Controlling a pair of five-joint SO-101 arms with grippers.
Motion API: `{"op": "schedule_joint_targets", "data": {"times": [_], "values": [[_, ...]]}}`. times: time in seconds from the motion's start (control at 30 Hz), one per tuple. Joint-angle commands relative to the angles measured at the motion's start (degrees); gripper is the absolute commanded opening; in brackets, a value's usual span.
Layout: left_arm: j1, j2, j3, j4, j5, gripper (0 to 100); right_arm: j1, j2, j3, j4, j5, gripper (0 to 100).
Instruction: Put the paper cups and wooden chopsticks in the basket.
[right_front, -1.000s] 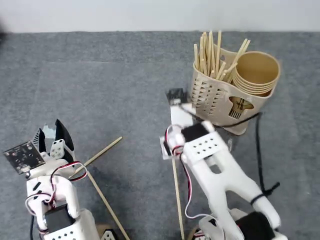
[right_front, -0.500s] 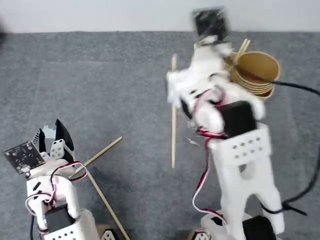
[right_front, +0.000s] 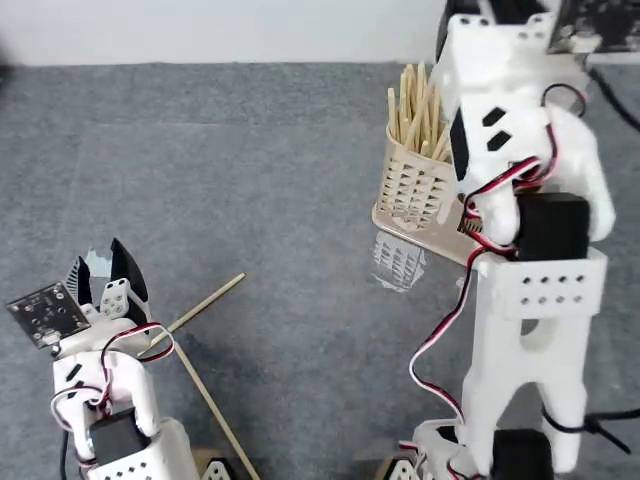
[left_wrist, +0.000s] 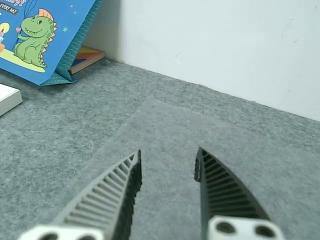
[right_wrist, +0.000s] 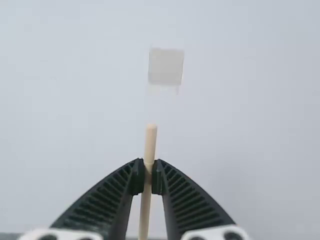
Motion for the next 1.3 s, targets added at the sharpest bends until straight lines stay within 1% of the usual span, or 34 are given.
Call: {"op": "schedule_joint_targets", "data": {"times": [0.0,0.2,0.33,0.4,0.53,0.6,0.73,1.03,1.13,1.2,1.27], "values": [[-0.09,-1.05,-0.22,-1.41,-0.53,17,1.54,0.04,-2.73,-2.86,0.79,0.7],[-0.09,-1.05,-0.22,-1.41,-0.53,17,1.54,2.77,0.79,-2.86,5.27,0.8],[-0.09,-1.05,-0.22,-1.41,-0.53,17,1.36,2.59,6.15,-2.33,5.63,1.3],[0.0,-1.05,-0.22,-1.41,-0.53,17,1.1,2.51,7.12,-0.22,6.59,5.8],[0.0,-1.05,-0.22,-1.41,-0.53,17,1.1,2.42,7.03,3.91,6.59,23.9],[0.0,-1.05,-0.22,-1.41,-0.53,17,1.1,1.27,7.03,4.0,6.86,27.4],[0.0,-1.05,-0.22,-1.41,-0.53,17,1.1,-1.45,7.3,4.53,6.86,22.5],[0.0,-1.05,-0.22,-1.41,-0.53,17,1.45,-3.47,7.38,12.09,6.59,3.5],[0.0,-1.05,-0.22,-1.41,-0.53,17,1.45,-4.0,7.38,14.02,6.51,0.9],[0.0,-1.05,-0.22,-1.41,-0.53,17,1.54,-4.18,7.12,15.16,6.51,0.9],[0.0,-1.05,-0.22,-1.41,-0.53,17,3.12,-5.14,7.12,15.6,6.51,0.9]]}}
